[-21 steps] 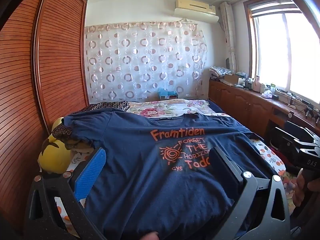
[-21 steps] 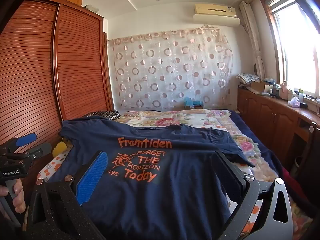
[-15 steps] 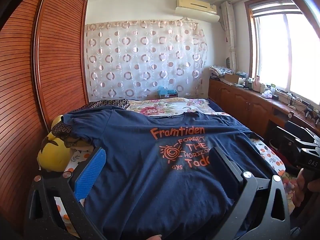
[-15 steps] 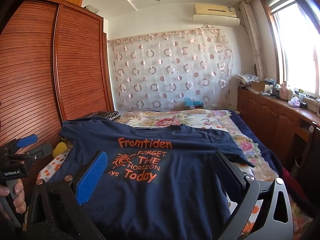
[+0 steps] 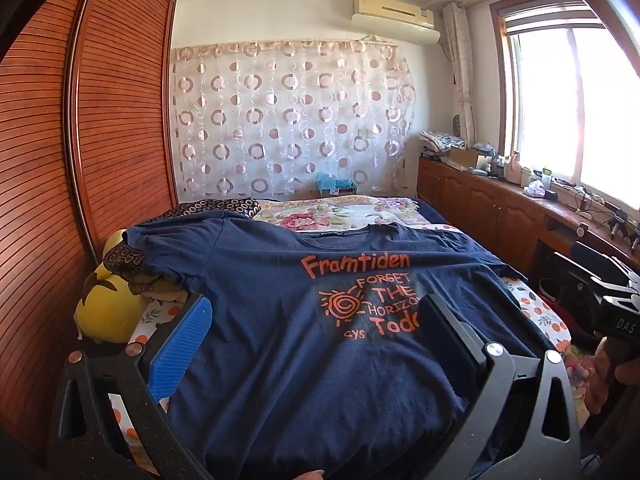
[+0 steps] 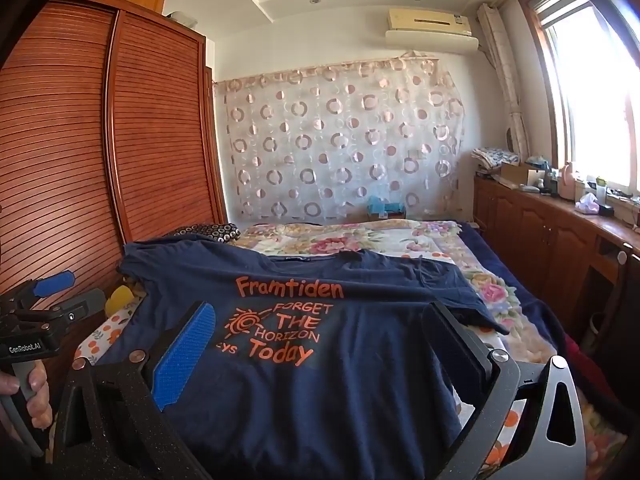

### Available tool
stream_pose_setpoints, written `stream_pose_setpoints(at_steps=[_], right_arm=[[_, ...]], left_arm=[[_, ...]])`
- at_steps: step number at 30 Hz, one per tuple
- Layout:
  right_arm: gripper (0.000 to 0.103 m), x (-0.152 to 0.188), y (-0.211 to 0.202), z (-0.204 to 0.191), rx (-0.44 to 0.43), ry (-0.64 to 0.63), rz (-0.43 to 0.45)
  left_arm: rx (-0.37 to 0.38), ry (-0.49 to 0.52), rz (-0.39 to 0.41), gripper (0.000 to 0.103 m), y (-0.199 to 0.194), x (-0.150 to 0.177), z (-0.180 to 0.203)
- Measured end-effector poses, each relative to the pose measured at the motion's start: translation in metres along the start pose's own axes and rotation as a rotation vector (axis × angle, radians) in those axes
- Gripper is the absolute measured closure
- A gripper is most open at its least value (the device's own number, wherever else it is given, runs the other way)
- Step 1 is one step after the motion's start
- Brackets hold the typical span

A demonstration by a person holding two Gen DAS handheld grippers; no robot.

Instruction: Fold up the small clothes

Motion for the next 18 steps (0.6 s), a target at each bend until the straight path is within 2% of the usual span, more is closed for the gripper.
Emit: stream_pose_setpoints(at_steps=[18], right_arm=[[0.000, -0.0009, -0.0030, 0.0005, 0.001, -0.001, 0.001]], left_arm=[[0.001, -0.007, 0.013, 0.000, -0.0035, -0.0006, -0.0011]])
Point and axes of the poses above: each gripper's, at about its wrist camera, not at the fingertips, and y roughly the way its jaws point, z to its right, x to its underside, the point moved 5 cm from there along y, roughly the way its jaws point, and after that the axes turned 10 degrees about -y, right-handed, at the moved point
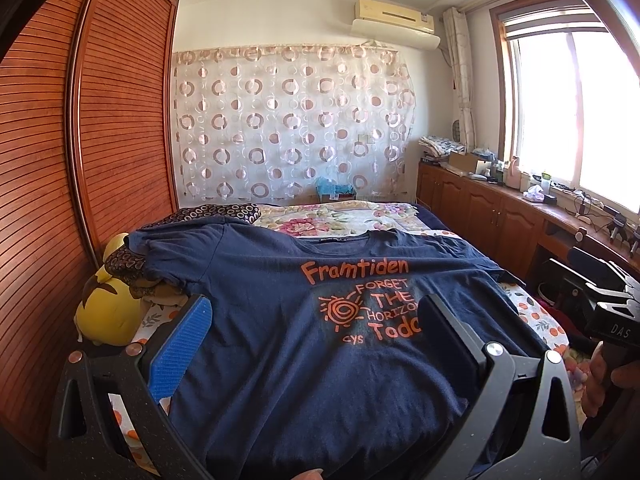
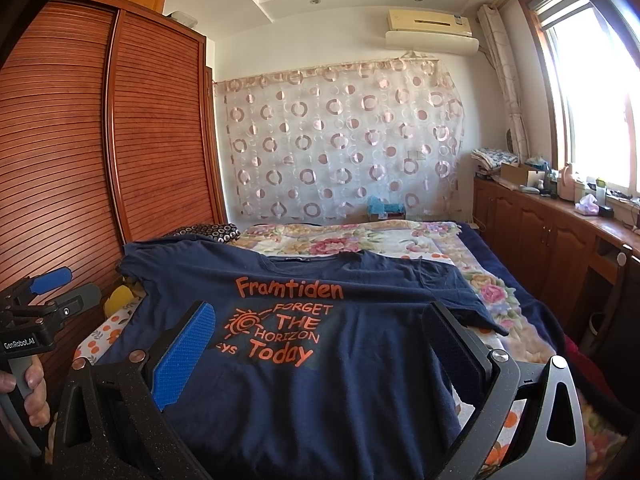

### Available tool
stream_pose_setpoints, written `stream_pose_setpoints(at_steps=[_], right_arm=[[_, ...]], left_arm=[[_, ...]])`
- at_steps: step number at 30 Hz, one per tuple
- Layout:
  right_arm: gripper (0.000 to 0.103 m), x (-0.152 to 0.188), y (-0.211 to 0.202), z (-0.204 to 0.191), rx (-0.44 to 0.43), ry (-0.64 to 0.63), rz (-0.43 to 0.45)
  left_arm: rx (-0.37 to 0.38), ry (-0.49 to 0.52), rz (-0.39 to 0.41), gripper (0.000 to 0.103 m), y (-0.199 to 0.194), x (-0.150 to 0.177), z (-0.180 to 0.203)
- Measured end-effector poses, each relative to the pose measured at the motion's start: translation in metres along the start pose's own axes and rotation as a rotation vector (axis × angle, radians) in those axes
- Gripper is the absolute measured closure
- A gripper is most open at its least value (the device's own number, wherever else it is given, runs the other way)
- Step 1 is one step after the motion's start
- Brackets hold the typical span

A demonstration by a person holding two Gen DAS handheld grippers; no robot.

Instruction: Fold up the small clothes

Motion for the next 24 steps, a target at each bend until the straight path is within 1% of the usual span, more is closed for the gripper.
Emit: stream_pose_setpoints(at_steps=[24], right_arm=[[0.000, -0.0006, 0.0010, -0.0015, -0.002, -0.001, 0.007]], left_arm=[[0.002, 0.002, 0.009, 0.000, -0.0038, -0.0071, 0.0031]])
Point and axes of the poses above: each gripper's, at about its wrist camera, not at the fingertips, and y roughly the way its jaws point, z to its right, x to its underside, the point moved 5 cm from there along y, roughly the way its jaws point, and after that the axes turned 10 degrees about -y, right-handed, at the moved point
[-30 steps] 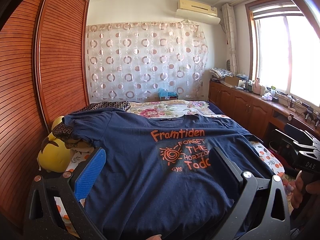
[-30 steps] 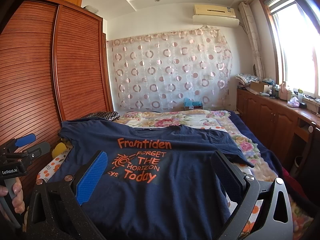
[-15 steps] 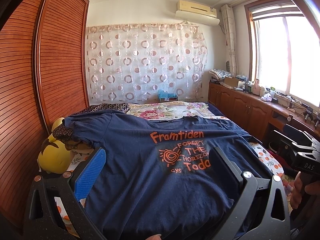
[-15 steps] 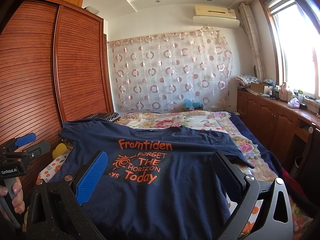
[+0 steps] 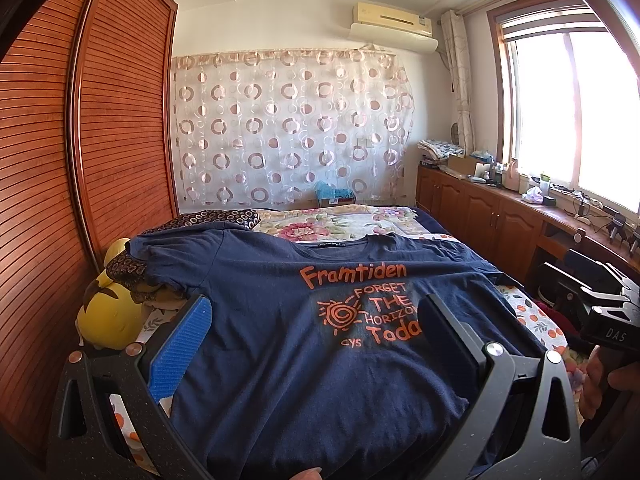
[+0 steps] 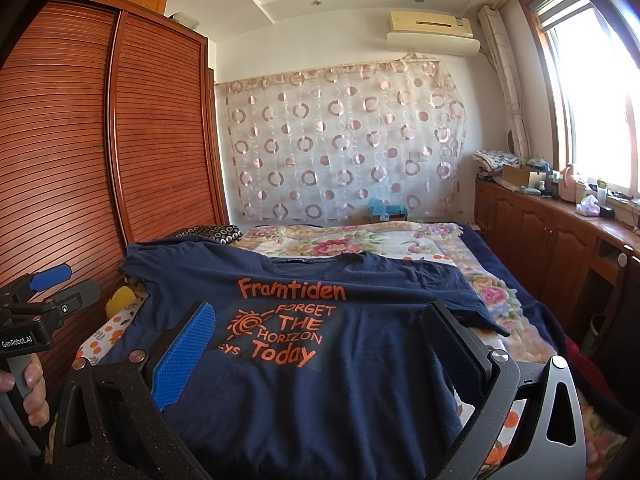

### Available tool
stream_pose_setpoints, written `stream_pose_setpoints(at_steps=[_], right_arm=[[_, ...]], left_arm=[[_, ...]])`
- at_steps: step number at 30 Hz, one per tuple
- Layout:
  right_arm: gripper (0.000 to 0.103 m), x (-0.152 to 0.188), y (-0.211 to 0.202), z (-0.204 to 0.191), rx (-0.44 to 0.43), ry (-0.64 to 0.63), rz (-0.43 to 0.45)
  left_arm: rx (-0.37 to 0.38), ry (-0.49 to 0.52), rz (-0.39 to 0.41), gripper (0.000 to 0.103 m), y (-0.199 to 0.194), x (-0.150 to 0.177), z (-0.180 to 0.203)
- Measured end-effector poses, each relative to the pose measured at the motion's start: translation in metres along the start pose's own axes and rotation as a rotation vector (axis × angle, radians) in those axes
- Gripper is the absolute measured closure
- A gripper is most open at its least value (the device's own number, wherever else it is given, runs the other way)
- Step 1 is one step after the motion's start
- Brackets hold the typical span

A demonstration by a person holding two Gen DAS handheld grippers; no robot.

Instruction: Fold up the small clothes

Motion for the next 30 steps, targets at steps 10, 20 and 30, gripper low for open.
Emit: stream_pose_setpoints(at_steps=[10, 20, 30], right_arm=[[0.000, 0.0001, 0.0000, 0.0001, -0.001, 0.000, 0.001], [0.000, -0.0001, 0.0004, -0.0004, -0.002, 0.000, 0.002], [0.000, 0.0010, 0.0030, -0.0027, -0.003, -0.001, -0.002]], left_arm=[[0.001, 0.001, 0.003, 0.000, 0.0001, -0.0006, 0.0007], [0.000, 0.001, 0.004, 0.000, -0.0005, 0.0008, 0.0005], [0.000, -0.004, -0.003, 0.000, 0.0011, 0.0003, 0.0014]])
Point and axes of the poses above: each gripper's, at about its wrist camera, not at the fingertips, and y roughly the way its jaws point, z to its right, x to its underside, the point moved 5 cm from there along y, roughly the way its jaws point, and after that the axes turned 10 degrees about -y, right-handed, at the moved point
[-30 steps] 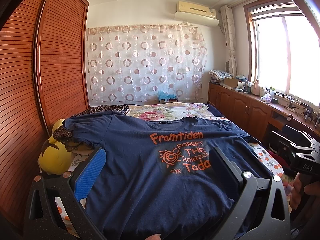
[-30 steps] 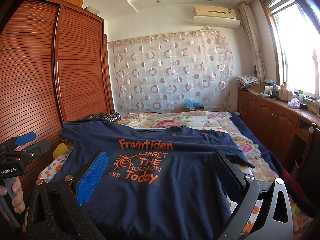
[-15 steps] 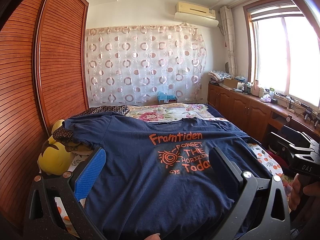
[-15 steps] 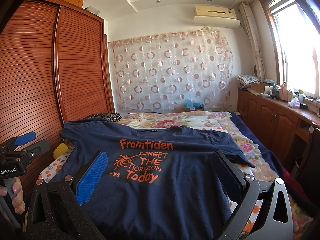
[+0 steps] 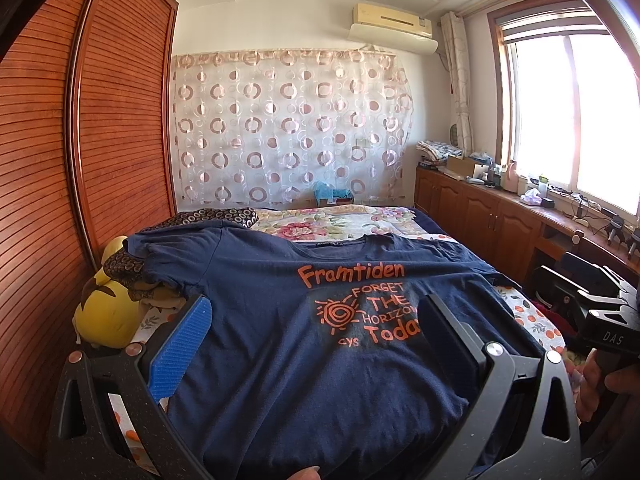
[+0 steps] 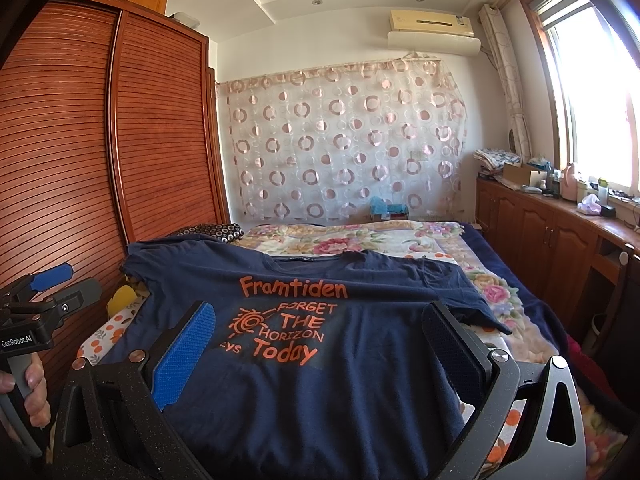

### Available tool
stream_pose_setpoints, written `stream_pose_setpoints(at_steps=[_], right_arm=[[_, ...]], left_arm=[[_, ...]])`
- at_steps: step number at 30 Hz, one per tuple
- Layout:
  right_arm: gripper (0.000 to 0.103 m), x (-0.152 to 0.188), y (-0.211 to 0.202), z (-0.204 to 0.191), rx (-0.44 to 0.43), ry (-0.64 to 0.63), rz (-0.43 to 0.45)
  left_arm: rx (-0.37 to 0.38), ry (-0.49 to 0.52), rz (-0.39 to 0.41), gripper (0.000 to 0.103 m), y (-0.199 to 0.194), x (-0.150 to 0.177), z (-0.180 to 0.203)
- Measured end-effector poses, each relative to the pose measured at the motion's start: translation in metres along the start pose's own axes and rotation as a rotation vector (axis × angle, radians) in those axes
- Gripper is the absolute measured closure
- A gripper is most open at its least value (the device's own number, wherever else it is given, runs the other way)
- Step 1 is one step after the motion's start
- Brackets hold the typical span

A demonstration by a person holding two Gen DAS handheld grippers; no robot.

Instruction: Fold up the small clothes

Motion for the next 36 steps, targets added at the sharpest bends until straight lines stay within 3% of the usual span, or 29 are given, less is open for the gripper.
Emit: stream_pose_setpoints(at_steps=[5, 16, 27, 36], right_arm=[[0.000, 0.005, 0.008, -0.004, -0.005, -0.011, -0.008], [0.000, 0.009, 0.048, -0.024, -0.060, -0.077, -0.048], [0.000, 0.015, 0.099, -0.034, -0.190, -0.080, -0.120], [0.000, 0.002, 0.115, -0.022, -0.259, -0.066, -0.158]], left_arm=[[-0.021, -0.010, -0.001, 0.000, 0.006, 0.001, -0.007], [-0.143, -0.087, -0.060, 0.000, 0.041, 0.014, -0.078], [-0.232, -0.091, -0.113, 0.000, 0.069, 0.008, -0.150], [-0.214, -0.122, -0.100, 0.000, 0.092, -0.020, -0.191]])
Point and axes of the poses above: each gripper's, at about its wrist camera, not at the fingertips, and y roughly the way its jaws point, z to its right, x to its underside, the point moved 5 cm from there along y, roughly the way its jaws point, and after that the axes turned 10 degrees about -y, right-handed, at the moved point
